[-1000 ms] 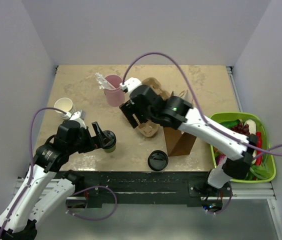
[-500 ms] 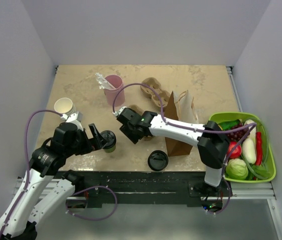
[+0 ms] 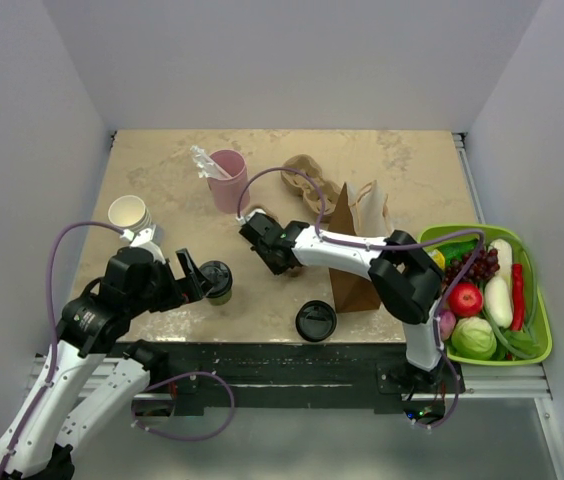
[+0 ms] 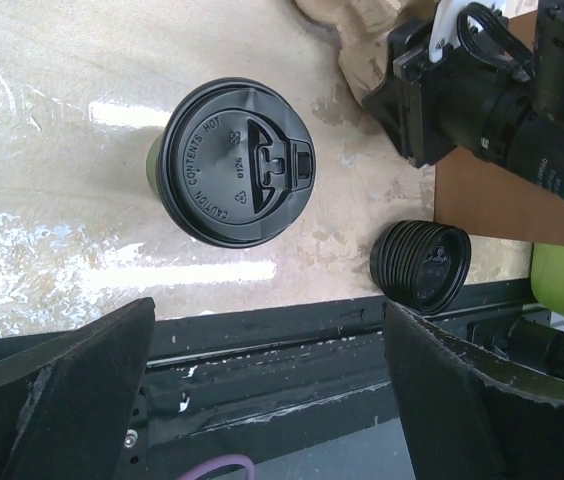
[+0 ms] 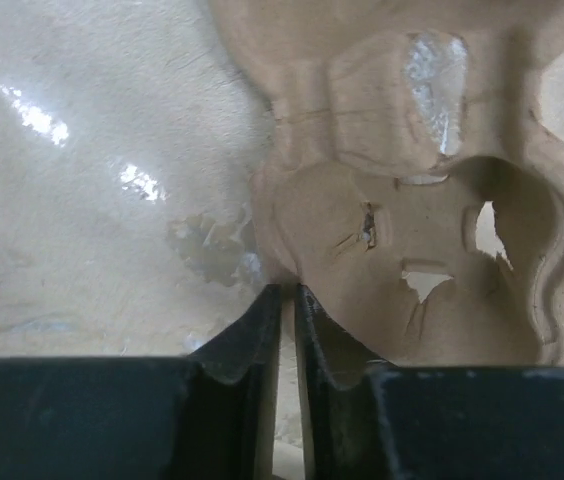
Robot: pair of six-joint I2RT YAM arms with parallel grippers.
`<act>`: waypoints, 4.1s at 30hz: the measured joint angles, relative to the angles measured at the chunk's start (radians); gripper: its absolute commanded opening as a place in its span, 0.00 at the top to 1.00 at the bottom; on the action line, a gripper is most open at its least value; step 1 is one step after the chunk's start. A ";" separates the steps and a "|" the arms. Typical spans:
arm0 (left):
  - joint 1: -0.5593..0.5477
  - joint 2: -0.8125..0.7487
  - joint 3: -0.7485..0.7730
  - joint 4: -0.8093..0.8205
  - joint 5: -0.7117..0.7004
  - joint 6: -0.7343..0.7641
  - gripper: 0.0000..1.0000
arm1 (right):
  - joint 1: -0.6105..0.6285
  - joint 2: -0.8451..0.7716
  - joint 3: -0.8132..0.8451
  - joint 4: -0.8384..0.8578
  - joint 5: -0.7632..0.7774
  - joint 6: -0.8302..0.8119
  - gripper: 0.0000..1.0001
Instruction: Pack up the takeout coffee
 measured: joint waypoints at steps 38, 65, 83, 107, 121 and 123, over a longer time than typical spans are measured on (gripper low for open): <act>0.000 -0.005 -0.003 0.000 0.015 0.000 0.00 | -0.119 -0.098 0.029 -0.096 0.183 0.519 0.36; 0.000 -0.006 -0.005 0.007 0.047 0.001 0.00 | -0.117 0.196 0.245 -0.151 0.286 1.090 0.52; 0.000 0.008 0.021 0.000 0.053 0.032 0.00 | -0.028 -0.142 0.190 0.030 0.201 0.419 0.55; -0.368 0.503 0.355 0.496 0.112 0.001 0.04 | -0.092 -0.868 0.320 -0.165 0.399 0.159 0.54; -0.661 1.015 0.778 0.488 -0.330 0.048 0.14 | -0.092 -1.020 0.204 -0.161 0.486 0.248 0.53; -0.661 1.050 0.793 0.482 -0.342 0.049 0.18 | -0.092 -1.035 0.201 -0.146 0.470 0.248 0.53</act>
